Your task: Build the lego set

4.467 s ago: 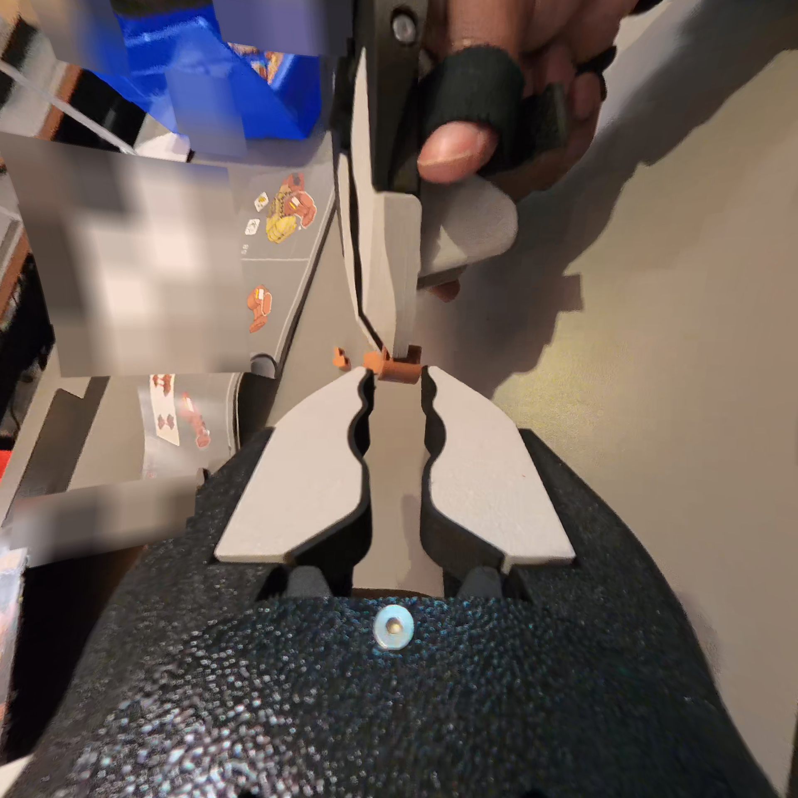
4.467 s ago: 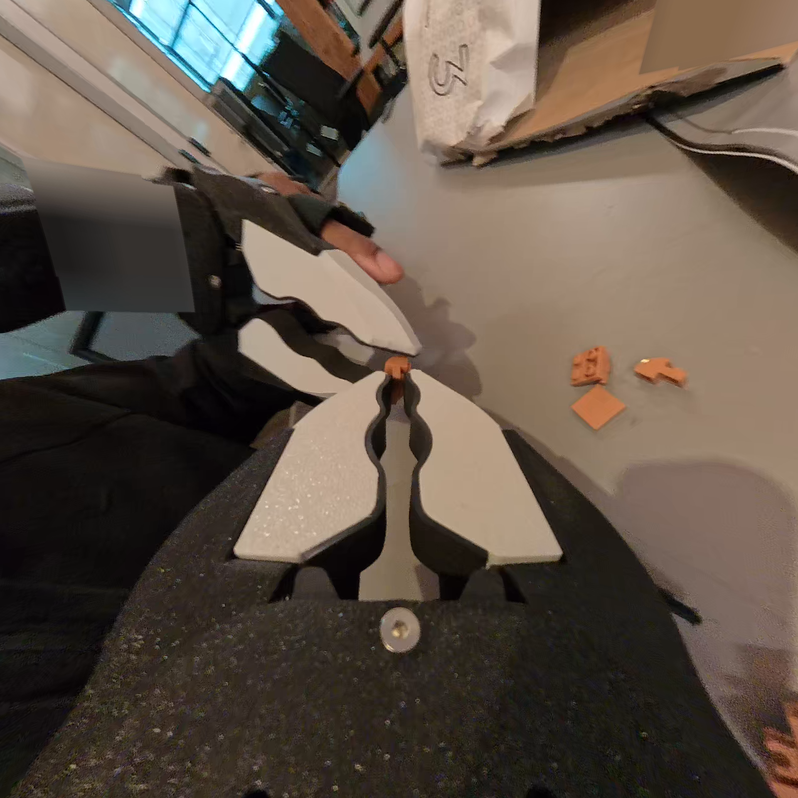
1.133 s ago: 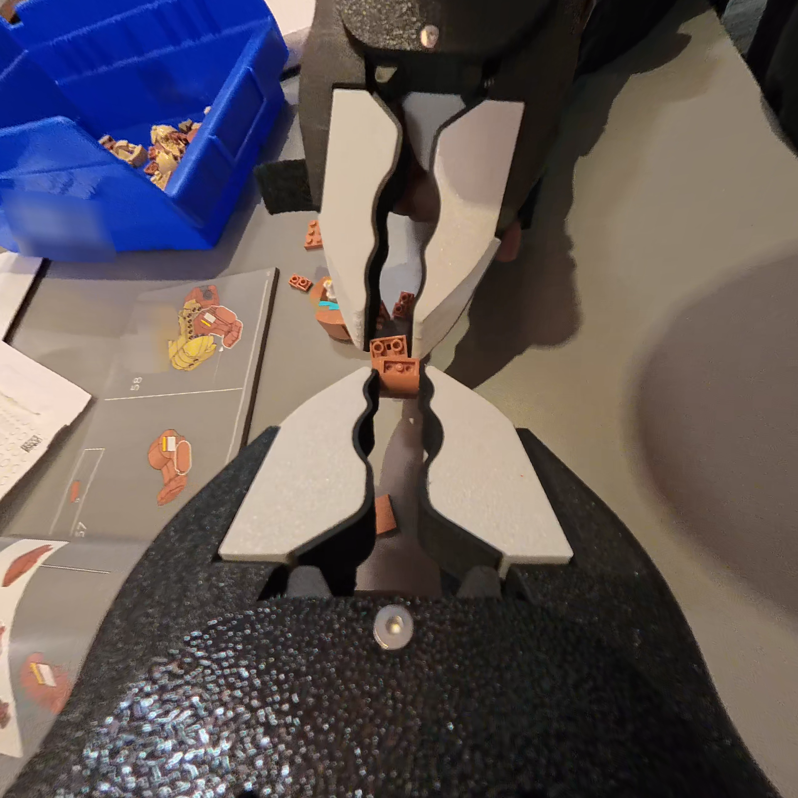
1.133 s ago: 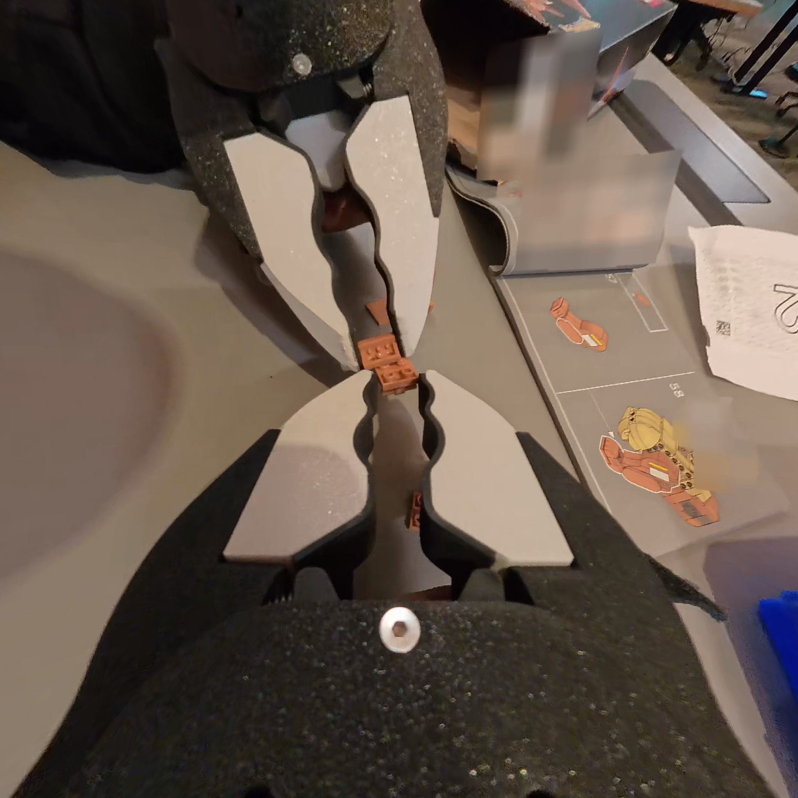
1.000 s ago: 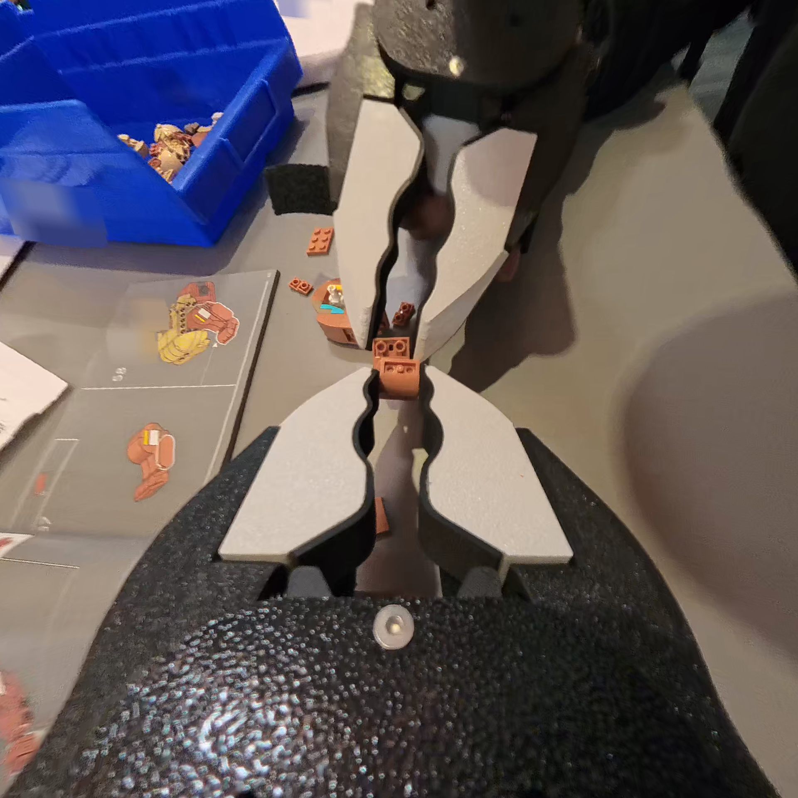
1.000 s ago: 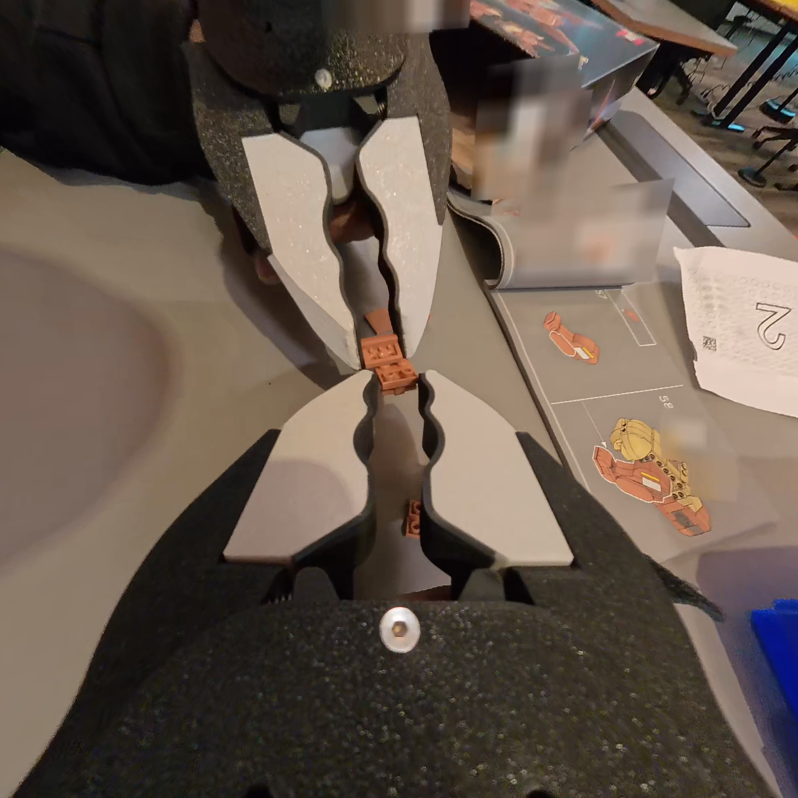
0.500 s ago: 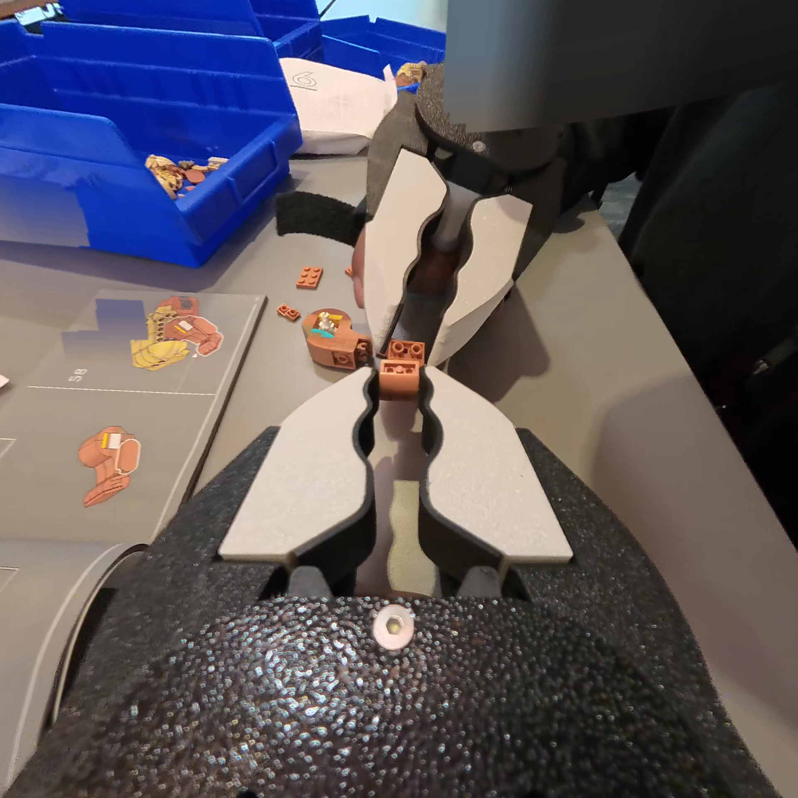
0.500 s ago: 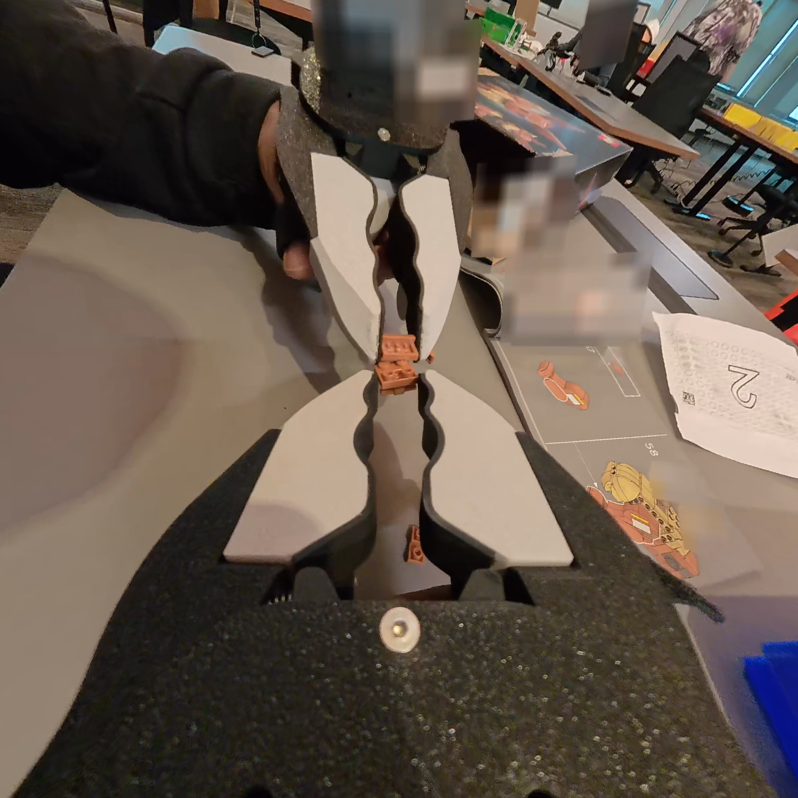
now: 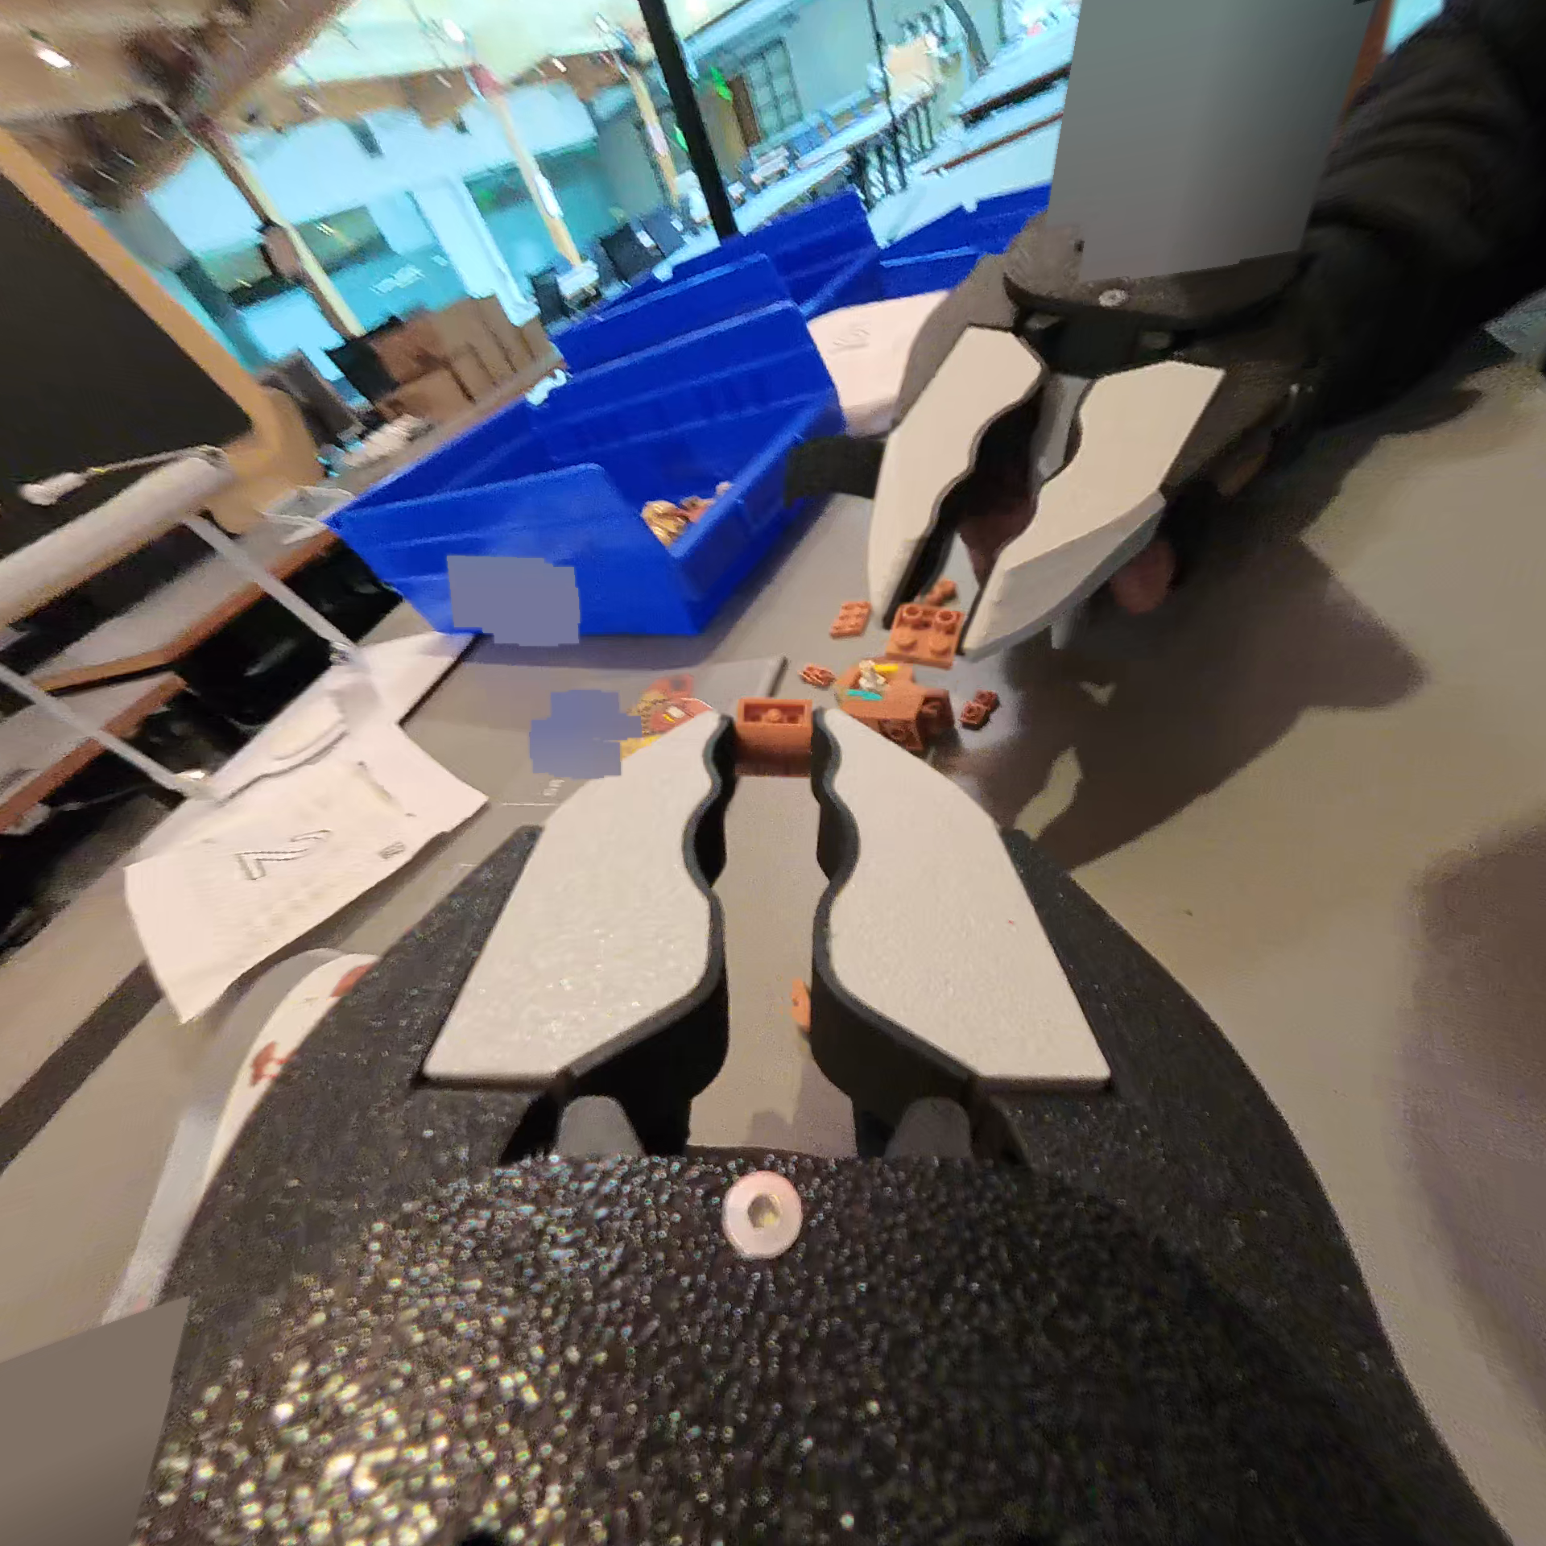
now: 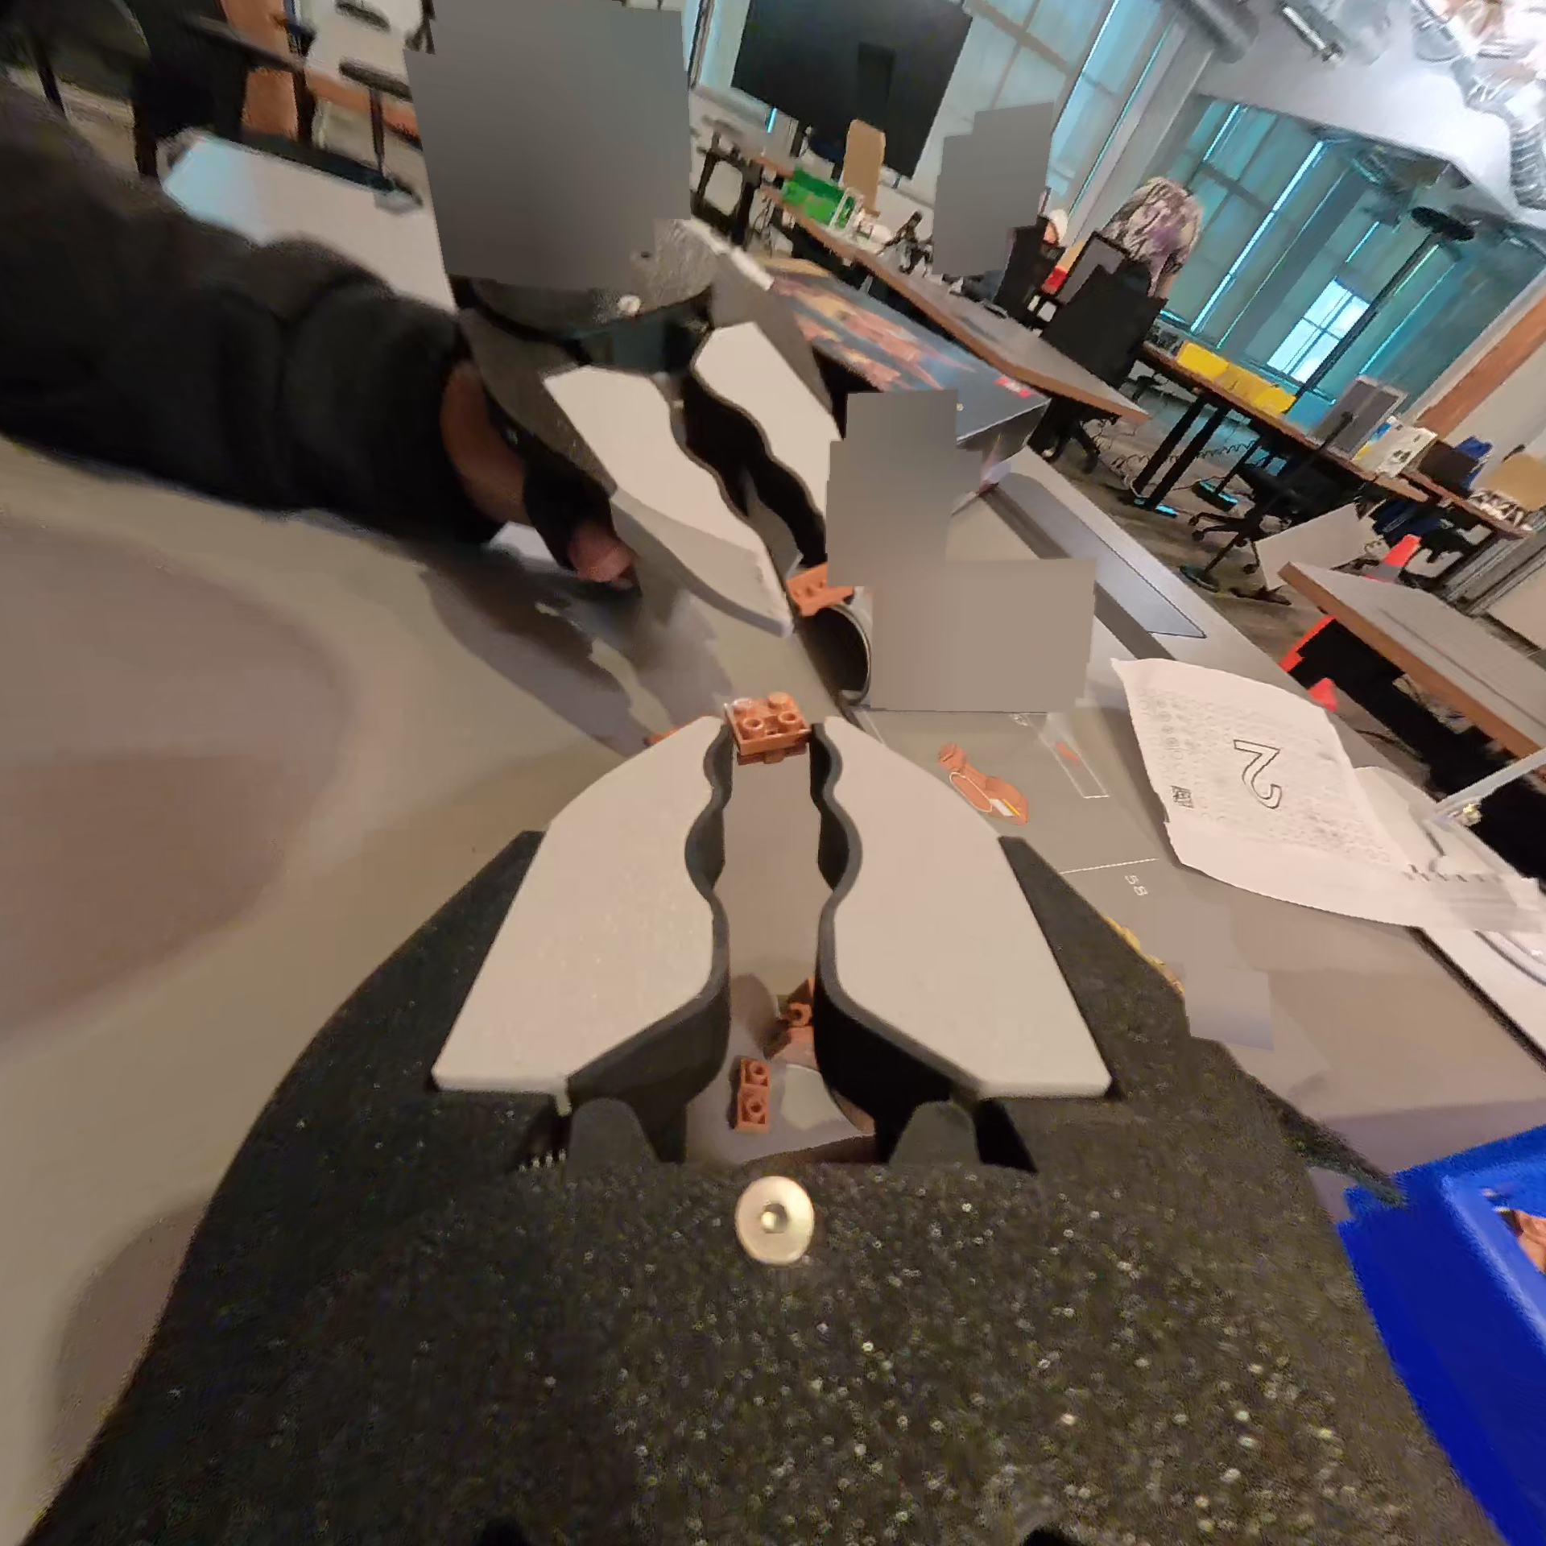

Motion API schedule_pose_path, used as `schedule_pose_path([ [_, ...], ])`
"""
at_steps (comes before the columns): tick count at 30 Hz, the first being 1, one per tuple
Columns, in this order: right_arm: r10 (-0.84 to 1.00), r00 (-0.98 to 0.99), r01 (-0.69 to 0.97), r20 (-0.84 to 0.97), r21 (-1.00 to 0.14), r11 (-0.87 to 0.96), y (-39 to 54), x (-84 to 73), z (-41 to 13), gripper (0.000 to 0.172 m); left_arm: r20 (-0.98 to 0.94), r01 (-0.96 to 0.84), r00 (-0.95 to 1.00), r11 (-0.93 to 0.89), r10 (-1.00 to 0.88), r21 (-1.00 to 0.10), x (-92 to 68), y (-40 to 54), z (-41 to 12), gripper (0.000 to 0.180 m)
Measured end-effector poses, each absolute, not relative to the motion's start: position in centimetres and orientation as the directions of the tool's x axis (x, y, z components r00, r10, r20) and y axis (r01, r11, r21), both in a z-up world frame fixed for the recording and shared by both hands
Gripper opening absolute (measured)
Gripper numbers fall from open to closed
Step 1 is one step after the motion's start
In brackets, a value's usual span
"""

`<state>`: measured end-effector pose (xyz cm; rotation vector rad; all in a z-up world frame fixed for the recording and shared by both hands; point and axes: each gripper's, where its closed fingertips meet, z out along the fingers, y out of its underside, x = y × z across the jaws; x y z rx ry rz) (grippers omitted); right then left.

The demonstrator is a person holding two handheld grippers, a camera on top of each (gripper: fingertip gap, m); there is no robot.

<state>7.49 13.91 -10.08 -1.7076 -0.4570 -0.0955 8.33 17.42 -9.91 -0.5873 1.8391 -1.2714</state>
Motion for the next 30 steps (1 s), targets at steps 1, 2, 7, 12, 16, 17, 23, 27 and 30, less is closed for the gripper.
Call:
schedule_pose_path([
  [1,0.239,0.931,0.307,0.275,-0.946,-0.107,13.8,7.6,-9.6,0.017,-0.342,0.074,-0.552,0.363,-0.761,-0.929,8.3,17.7,-9.6,0.016],
  [2,0.231,0.946,0.254,0.226,-0.962,-0.101,13.7,7.7,-9.2,0.017,-0.322,0.074,-0.541,0.337,-0.777,-0.939,8.1,17.9,-9.3,0.016],
  [7,0.204,0.977,0.084,0.067,-0.994,-0.076,12.6,8.1,-8.0,0.017,-0.254,0.097,-0.556,0.241,-0.792,-0.966,7.6,18.0,-7.9,0.016],
  [12,0.191,0.978,0.083,0.079,-0.996,-0.017,10.6,7.9,-6.1,0.017,-0.302,0.119,-0.563,0.287,-0.769,-0.951,7.4,17.3,-8.0,0.016],
  [16,0.169,0.978,0.127,0.125,-0.992,0.003,9.3,7.6,-5.6,0.017,-0.388,0.159,-0.552,0.364,-0.738,-0.918,6.9,16.0,-8.1,0.016],
  [17,0.162,0.978,0.129,0.129,-0.992,0.012,9.1,7.7,-5.4,0.017,-0.406,0.169,-0.555,0.380,-0.726,-0.909,6.8,15.5,-8.2,0.016],
  [23,0.121,0.983,0.137,0.138,-0.990,0.021,9.3,8.8,-5.6,0.017,-0.466,0.177,-0.503,0.441,-0.728,-0.880,7.3,14.9,-9.0,0.016],
  [27,0.152,0.983,0.106,0.104,-0.994,-0.006,9.8,9.3,-6.4,0.017,-0.490,0.180,-0.423,0.459,-0.762,-0.870,8.0,16.0,-8.2,0.016],
  [30,0.205,0.974,0.099,0.094,-0.995,-0.015,10.5,9.5,-6.5,0.017,-0.521,0.197,-0.375,0.483,-0.767,-0.853,9.5,16.4,-7.5,0.016],
])
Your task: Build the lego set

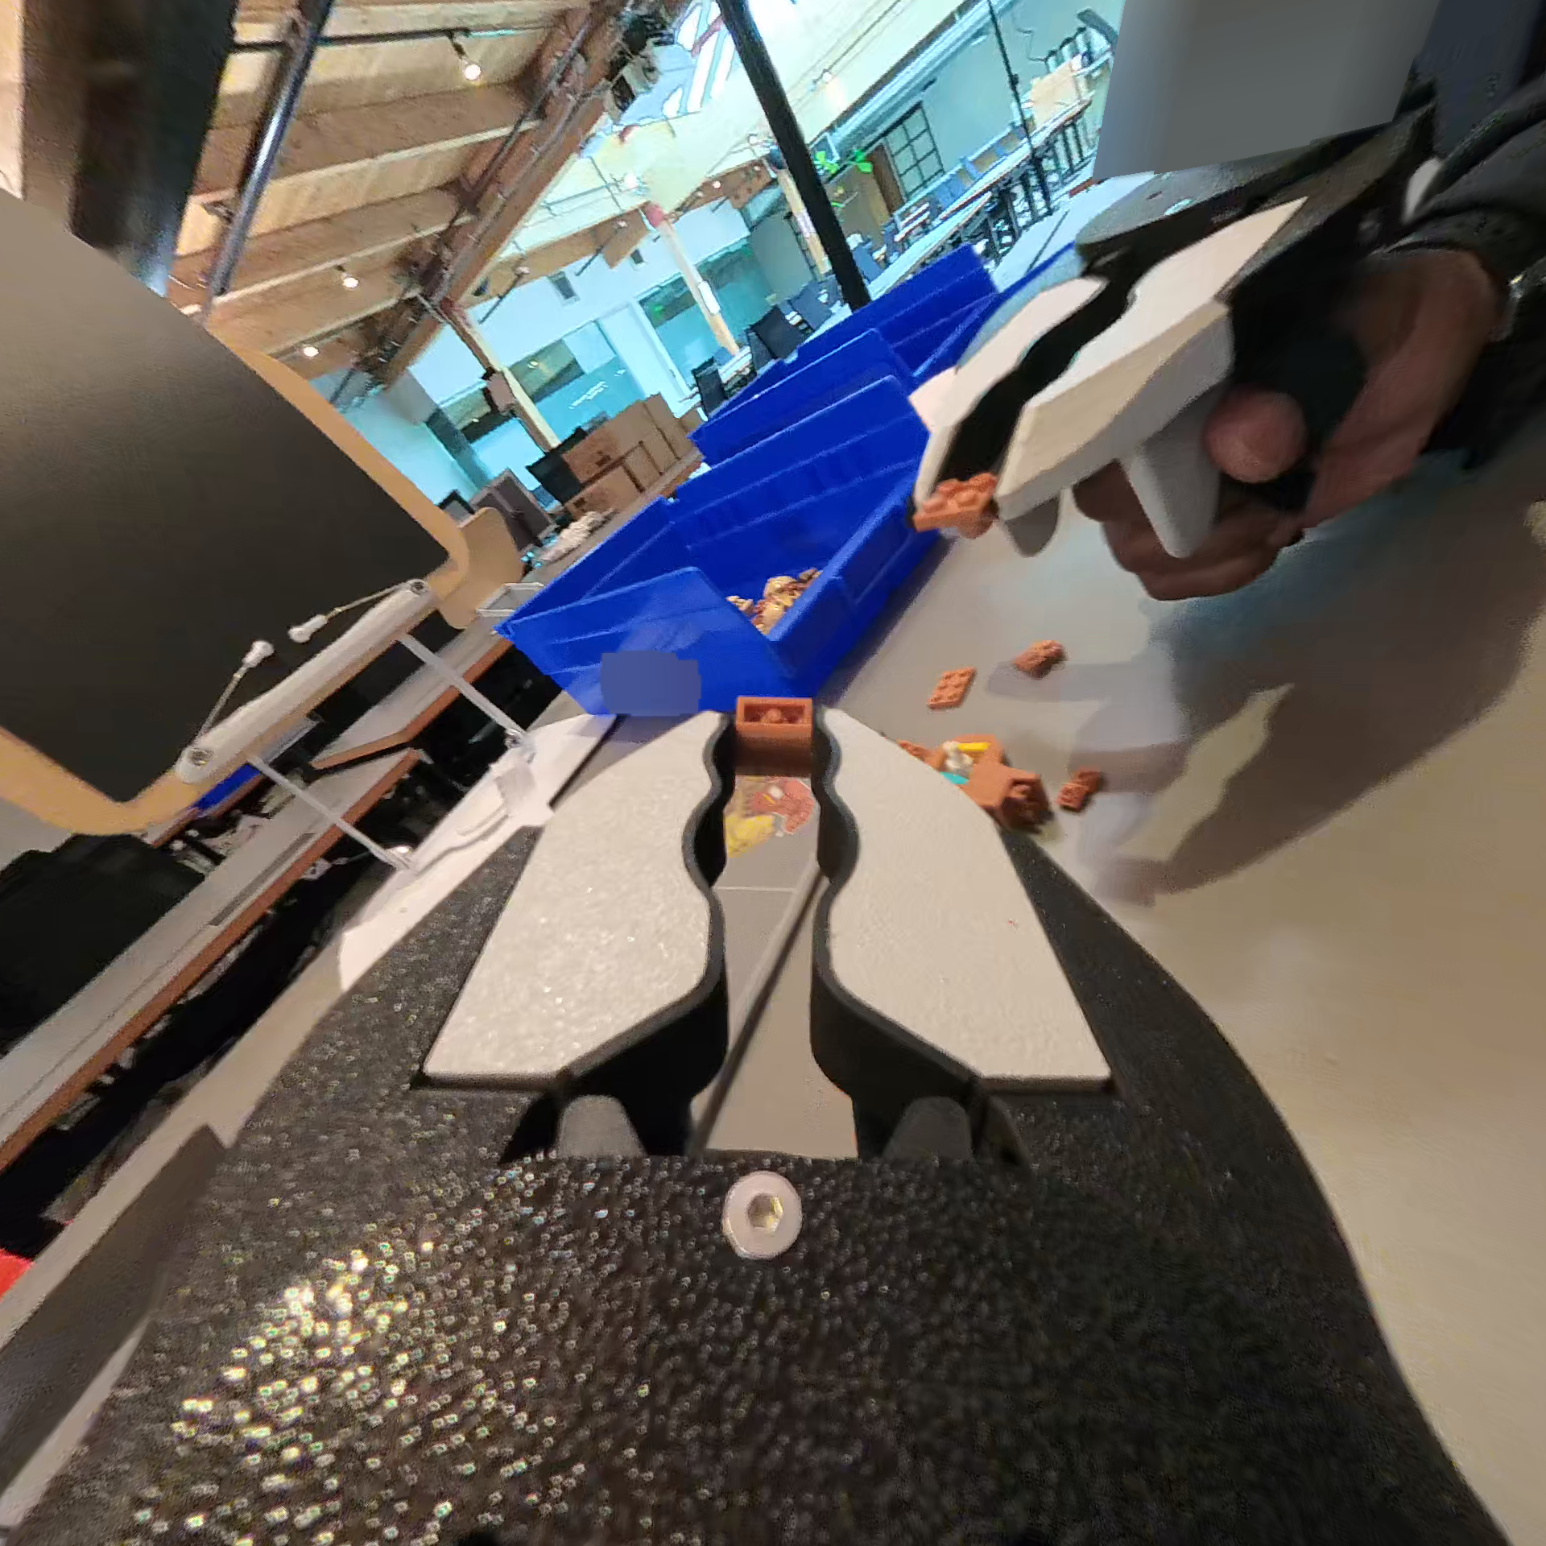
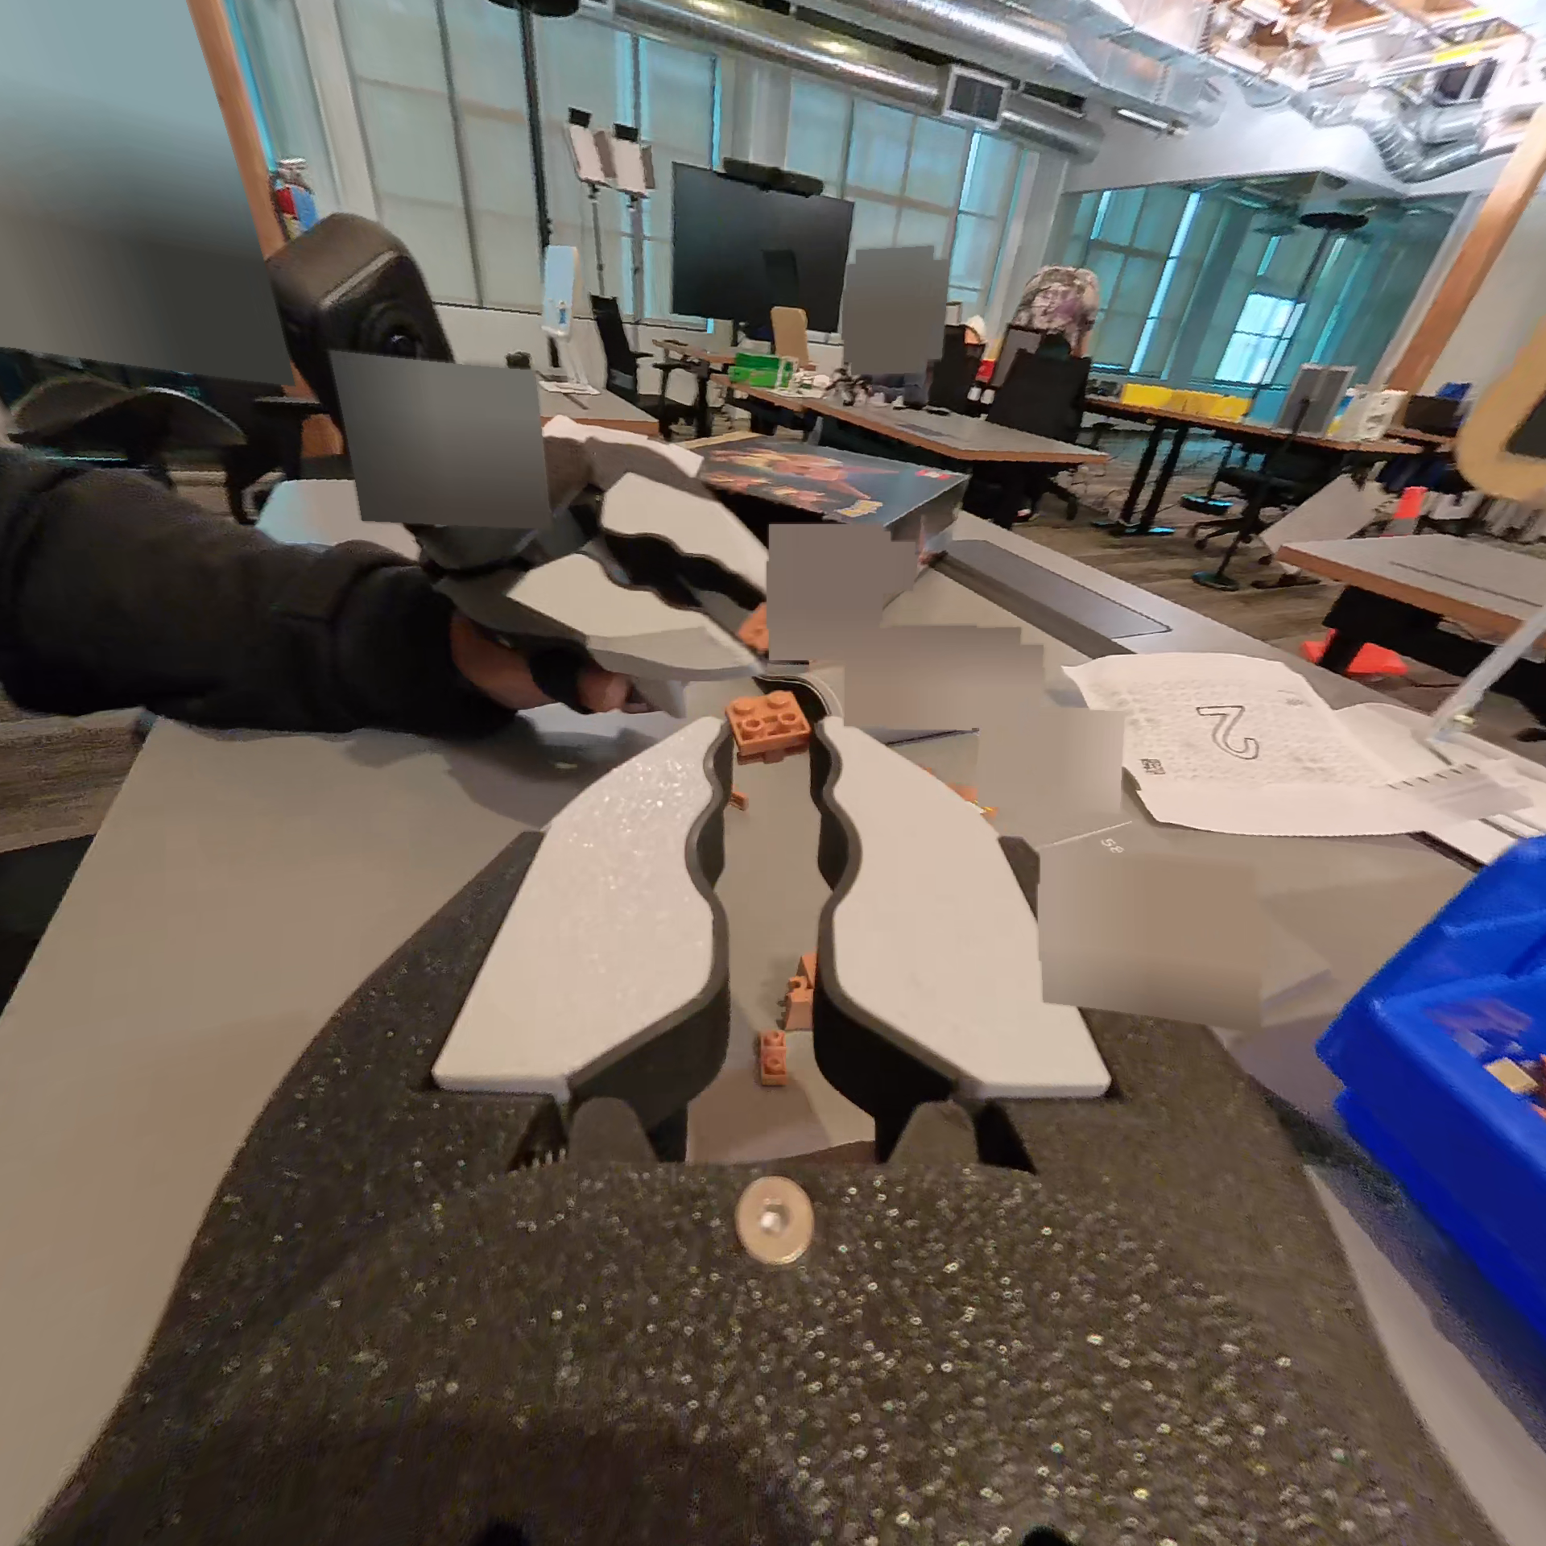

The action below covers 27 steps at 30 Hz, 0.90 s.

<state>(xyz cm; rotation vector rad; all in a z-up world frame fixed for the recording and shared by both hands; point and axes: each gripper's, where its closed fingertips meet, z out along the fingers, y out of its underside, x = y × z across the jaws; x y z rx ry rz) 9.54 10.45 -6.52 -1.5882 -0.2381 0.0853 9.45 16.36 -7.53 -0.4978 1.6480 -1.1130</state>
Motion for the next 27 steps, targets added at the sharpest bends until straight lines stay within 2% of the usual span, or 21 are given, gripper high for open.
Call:
schedule_pose_path([
  [6,0.280,0.960,0.008,0.016,-1.000,0.029,11.8,10.0,-6.7,0.017,-0.533,0.247,-0.264,0.478,-0.804,-0.843,13.7,17.8,-6.6,0.016],
  [13,0.250,0.967,0.045,0.058,-0.997,0.057,9.7,8.8,-6.5,0.017,-0.436,0.216,-0.249,0.389,-0.865,-0.895,10.7,19.1,-6.4,0.016],
  [19,0.290,0.937,0.197,0.195,-0.980,0.023,9.4,6.2,-7.5,0.017,-0.440,0.248,-0.438,0.365,-0.784,-0.897,7.9,14.6,-5.9,0.016],
  [22,0.287,0.941,0.192,0.182,-0.981,-0.009,9.8,6.2,-8.0,0.017,-0.444,0.242,-0.533,0.373,-0.720,-0.895,6.6,12.4,-6.5,0.016],
  [27,0.278,0.945,0.190,0.174,-0.981,-0.030,10.0,6.5,-8.2,0.017,-0.469,0.243,-0.578,0.408,-0.667,-0.880,5.9,11.5,-7.2,0.016],
])
